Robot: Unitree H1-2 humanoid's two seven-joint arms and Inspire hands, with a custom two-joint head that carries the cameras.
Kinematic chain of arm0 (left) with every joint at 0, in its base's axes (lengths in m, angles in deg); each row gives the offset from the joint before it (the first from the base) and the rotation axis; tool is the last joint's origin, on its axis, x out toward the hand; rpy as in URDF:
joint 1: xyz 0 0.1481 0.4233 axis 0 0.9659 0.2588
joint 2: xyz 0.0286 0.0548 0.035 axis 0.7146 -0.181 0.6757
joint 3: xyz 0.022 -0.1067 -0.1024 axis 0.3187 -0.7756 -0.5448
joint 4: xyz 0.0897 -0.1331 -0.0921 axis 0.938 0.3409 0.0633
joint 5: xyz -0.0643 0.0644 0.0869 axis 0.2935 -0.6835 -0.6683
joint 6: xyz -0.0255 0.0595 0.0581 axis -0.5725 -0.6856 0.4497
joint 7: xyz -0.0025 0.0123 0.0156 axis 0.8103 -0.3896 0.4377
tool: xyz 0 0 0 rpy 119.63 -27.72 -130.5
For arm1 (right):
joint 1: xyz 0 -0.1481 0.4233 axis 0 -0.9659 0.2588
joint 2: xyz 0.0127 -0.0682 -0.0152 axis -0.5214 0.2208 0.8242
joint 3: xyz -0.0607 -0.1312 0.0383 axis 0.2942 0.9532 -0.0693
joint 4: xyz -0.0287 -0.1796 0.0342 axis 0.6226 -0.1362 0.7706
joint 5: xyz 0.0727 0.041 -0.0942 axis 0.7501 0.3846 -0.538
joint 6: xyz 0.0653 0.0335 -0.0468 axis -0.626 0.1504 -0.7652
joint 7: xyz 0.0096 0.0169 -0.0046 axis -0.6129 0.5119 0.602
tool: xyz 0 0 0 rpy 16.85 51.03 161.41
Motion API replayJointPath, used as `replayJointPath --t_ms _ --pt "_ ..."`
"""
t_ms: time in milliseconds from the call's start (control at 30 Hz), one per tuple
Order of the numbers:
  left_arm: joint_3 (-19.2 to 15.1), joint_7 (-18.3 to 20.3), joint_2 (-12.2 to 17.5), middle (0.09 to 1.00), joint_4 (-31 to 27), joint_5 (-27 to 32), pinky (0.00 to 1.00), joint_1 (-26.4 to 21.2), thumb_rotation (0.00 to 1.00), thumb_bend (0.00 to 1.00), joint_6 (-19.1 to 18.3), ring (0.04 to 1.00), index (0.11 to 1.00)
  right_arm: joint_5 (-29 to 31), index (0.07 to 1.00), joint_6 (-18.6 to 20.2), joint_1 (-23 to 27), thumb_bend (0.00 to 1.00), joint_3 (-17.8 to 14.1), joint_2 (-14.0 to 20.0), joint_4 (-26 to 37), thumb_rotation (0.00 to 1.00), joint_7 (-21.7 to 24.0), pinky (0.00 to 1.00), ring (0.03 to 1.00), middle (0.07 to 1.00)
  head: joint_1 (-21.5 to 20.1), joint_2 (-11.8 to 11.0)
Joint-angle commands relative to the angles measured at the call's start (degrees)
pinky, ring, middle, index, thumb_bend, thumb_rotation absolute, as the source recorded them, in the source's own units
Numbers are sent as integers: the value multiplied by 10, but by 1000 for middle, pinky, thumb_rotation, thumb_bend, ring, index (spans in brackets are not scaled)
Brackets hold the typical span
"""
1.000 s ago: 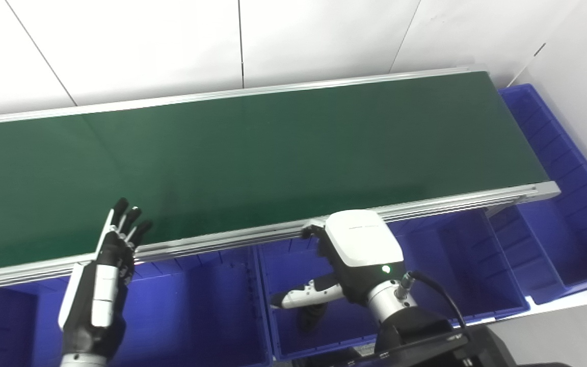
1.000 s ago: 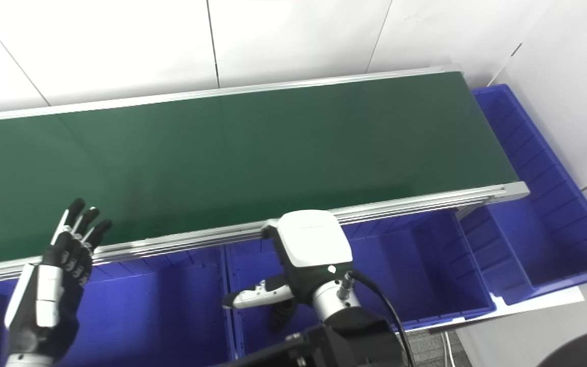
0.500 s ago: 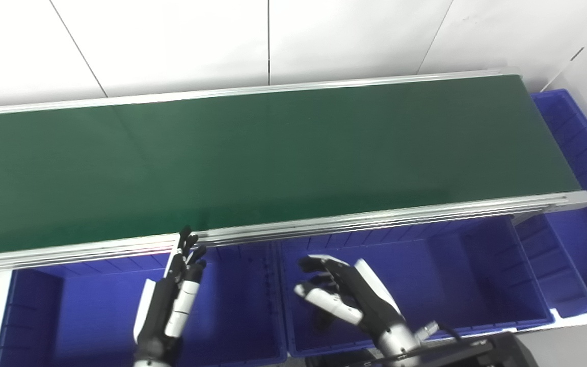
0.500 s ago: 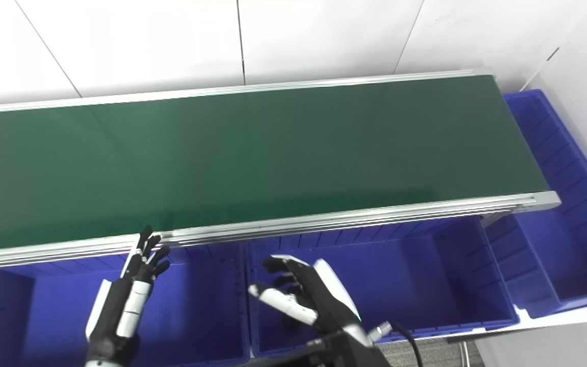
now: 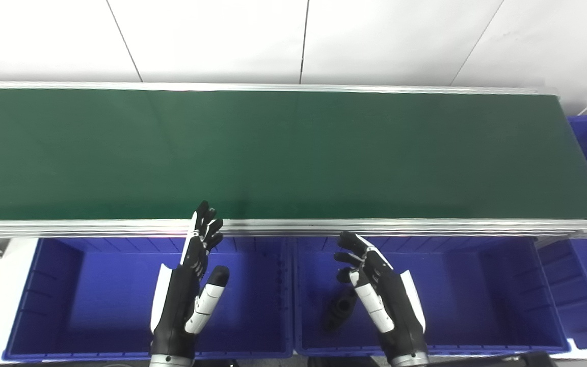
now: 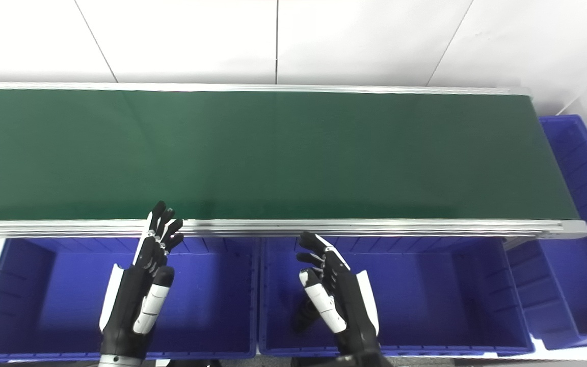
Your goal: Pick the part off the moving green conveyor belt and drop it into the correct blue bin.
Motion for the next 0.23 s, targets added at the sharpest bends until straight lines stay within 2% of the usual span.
replayJointPath --t_ms 0,200 --pt "1 -2 2 974 -10 9 898 3 890 562 25 931 1000 3 846 -39 -2 690 16 -6 3 927 -14 710 803 861 1 -2" --pt "1 -3 4 971 4 8 895 -3 883 530 34 928 1000 2 871 -56 2 719 29 8 -12 966 -37 742 842 907 0 -15"
